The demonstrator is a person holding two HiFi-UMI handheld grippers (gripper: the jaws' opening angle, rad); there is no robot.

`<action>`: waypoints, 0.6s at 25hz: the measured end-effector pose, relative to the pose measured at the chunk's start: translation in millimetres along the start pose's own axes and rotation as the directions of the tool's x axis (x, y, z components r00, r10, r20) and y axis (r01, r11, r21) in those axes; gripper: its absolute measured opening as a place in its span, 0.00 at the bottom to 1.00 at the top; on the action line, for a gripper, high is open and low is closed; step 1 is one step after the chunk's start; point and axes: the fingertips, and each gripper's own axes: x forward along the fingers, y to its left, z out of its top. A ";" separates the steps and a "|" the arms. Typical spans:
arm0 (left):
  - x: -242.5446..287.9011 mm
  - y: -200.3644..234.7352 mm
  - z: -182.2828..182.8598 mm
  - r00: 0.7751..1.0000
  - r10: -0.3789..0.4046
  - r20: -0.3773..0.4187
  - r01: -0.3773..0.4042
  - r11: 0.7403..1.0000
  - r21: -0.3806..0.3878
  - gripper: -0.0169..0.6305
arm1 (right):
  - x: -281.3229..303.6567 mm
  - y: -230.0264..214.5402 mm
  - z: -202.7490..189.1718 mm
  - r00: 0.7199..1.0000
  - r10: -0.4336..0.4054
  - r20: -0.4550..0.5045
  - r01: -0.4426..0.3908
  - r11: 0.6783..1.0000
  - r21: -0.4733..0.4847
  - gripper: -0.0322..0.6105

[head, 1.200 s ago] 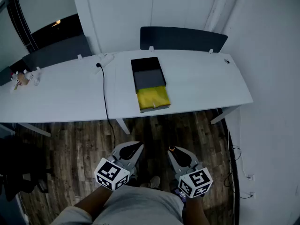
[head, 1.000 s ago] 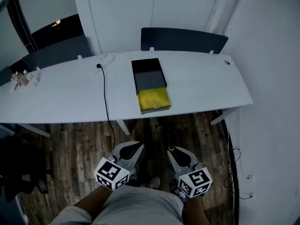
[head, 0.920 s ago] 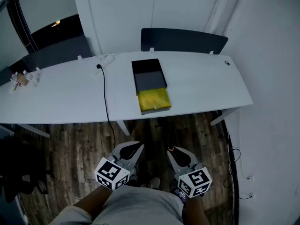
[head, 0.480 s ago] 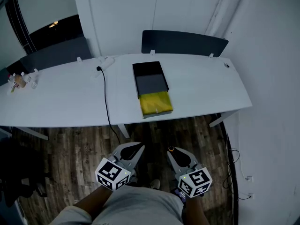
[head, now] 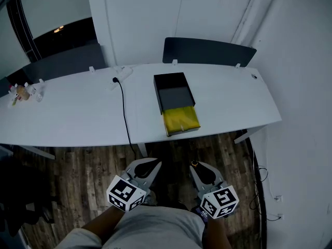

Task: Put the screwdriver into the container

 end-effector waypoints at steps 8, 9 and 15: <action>-8.5 11.7 -0.1 1.000 -0.013 0.011 0.014 1.000 -0.014 0.03 | 8.5 13.8 5.5 1.000 -0.011 -0.006 0.010 0.999 -0.035 0.18; -8.0 11.8 -0.7 1.000 -0.016 0.011 0.016 1.000 -0.016 0.03 | 8.7 13.7 5.1 1.000 -0.011 -0.006 0.011 0.999 -0.036 0.18; 0.6 16.5 -3.1 1.000 -0.018 0.004 0.018 1.000 -0.022 0.03 | 14.5 1.8 0.8 1.000 -0.016 -0.008 0.016 1.000 -0.016 0.18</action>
